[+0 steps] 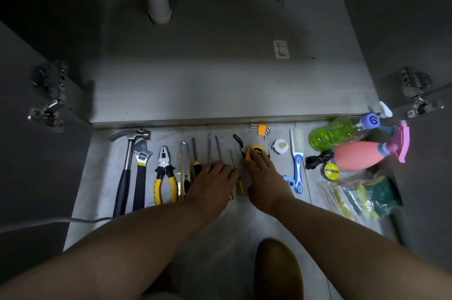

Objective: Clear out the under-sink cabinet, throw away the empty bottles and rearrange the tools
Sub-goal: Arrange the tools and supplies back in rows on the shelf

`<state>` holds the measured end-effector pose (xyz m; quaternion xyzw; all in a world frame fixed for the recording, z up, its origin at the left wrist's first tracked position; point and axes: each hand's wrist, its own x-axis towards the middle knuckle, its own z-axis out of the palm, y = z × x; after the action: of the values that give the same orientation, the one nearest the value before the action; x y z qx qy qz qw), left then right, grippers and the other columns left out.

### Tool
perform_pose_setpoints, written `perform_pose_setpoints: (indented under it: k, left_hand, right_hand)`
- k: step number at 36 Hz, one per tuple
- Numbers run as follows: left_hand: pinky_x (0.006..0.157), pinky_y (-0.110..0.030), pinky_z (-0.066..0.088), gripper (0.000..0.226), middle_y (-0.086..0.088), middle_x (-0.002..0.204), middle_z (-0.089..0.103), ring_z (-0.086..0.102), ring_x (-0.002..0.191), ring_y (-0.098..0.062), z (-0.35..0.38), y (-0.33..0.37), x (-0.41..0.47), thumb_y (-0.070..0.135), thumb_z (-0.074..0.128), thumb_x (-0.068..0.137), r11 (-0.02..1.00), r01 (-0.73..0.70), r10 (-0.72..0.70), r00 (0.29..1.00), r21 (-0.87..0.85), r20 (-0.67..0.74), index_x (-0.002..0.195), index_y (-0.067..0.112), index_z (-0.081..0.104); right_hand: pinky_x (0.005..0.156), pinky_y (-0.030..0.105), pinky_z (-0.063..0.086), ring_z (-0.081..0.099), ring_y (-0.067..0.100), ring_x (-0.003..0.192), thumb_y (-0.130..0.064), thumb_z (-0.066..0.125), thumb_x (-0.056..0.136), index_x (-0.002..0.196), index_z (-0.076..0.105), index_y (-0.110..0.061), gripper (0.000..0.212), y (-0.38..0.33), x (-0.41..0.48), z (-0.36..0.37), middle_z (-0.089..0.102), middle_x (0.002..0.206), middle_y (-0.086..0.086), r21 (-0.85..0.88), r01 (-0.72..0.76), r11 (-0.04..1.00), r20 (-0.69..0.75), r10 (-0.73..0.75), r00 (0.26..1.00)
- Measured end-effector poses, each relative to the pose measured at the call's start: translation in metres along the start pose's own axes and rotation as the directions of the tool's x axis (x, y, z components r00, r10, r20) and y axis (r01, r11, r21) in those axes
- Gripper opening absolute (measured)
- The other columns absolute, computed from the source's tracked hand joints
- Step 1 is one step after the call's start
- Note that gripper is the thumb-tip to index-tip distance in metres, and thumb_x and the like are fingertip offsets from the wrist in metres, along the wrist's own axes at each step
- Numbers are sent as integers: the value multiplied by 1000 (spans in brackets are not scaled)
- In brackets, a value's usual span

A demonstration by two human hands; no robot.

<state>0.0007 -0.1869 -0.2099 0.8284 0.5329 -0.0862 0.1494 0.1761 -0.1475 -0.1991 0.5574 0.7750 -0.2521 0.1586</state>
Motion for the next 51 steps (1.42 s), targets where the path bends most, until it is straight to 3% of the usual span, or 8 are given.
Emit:
perform_pose_setpoints:
  k: [4, 11, 17, 23, 27, 35, 45, 51]
  left_hand:
    - [107, -43, 32, 71, -7, 143, 42, 37, 134, -31, -3, 0, 1, 25, 53, 93, 1000, -2, 2, 1000, 13, 5, 157, 17, 22]
    - [109, -43, 31, 73, -9, 150, 39, 33, 140, -31, 5, -3, -2, 22, 54, 93, 1000, -24, 24, 1000, 0, 20, 159, 17, 23]
    - [121, -44, 16, 76, -13, 166, 19, 15, 153, -32, 12, -3, -6, 23, 55, 98, 999, -28, 31, 997, -46, 70, 161, 16, 15]
    - [121, -44, 20, 85, -13, 163, 23, 18, 152, -32, 14, -4, -9, 20, 67, 89, 1000, -27, 28, 997, -13, 79, 160, 14, 19]
    - [119, -44, 23, 80, -13, 161, 27, 21, 150, -32, 13, -3, -7, 18, 63, 89, 1000, -26, 27, 996, -11, 85, 158, 14, 22]
    - [113, -43, 27, 75, -10, 156, 31, 30, 144, -28, -4, -13, -11, 45, 56, 91, 999, -36, 37, 997, -14, 71, 154, 15, 29]
    - [103, -43, 38, 35, -6, 127, 52, 48, 123, -27, -131, -35, -12, 37, 49, 97, 996, 63, -70, 992, 65, 106, 127, 19, 54]
    - [105, -46, 36, 40, -7, 134, 53, 47, 127, -28, -228, -19, -19, 40, 51, 97, 965, 196, -226, 958, 172, 175, 133, 23, 53]
  right_hand:
    - [114, 46, 38, -4, 25, 155, -23, 65, 87, 156, 28, -23, 79, 1, -4, -2, 5, 168, 0, 1, 18, 1000, -21, -18, 1000]
    - [104, 40, 47, 43, 31, 133, -16, 65, 83, 137, 52, -14, 56, 5, 28, -29, 40, 148, 10, 100, 14, 995, -208, 7, 978]
    - [116, 47, 36, 23, 34, 149, -23, 62, 90, 157, 19, -15, 79, 12, 66, -47, 5, 166, 11, 105, -118, 987, -9, 120, 993]
    - [108, 47, 45, 44, 37, 135, -29, 61, 92, 155, 21, -11, 77, 10, 67, -43, 9, 164, 13, 19, -99, 995, 50, 98, 994]
    - [108, 43, 44, 42, 36, 138, -30, 62, 92, 157, 21, -12, 79, 12, 62, -41, 2, 166, 9, -10, -46, 999, 76, 47, 996]
    - [122, 43, 25, 11, 32, 153, -28, 59, 95, 158, 17, -8, 78, 8, 52, -54, 3, 167, 12, 50, -48, 998, 76, 44, 996]
    - [113, 36, 38, 40, 32, 140, -31, 53, 99, 153, 35, -12, 60, -22, -9, -133, 30, 157, 15, 26, -12, 1000, 214, 6, 977]
    - [109, 36, 43, 47, 31, 134, -31, 56, 95, 147, 45, -20, 55, -48, -71, -194, 41, 150, 11, 0, 19, 1000, 84, -19, 996]
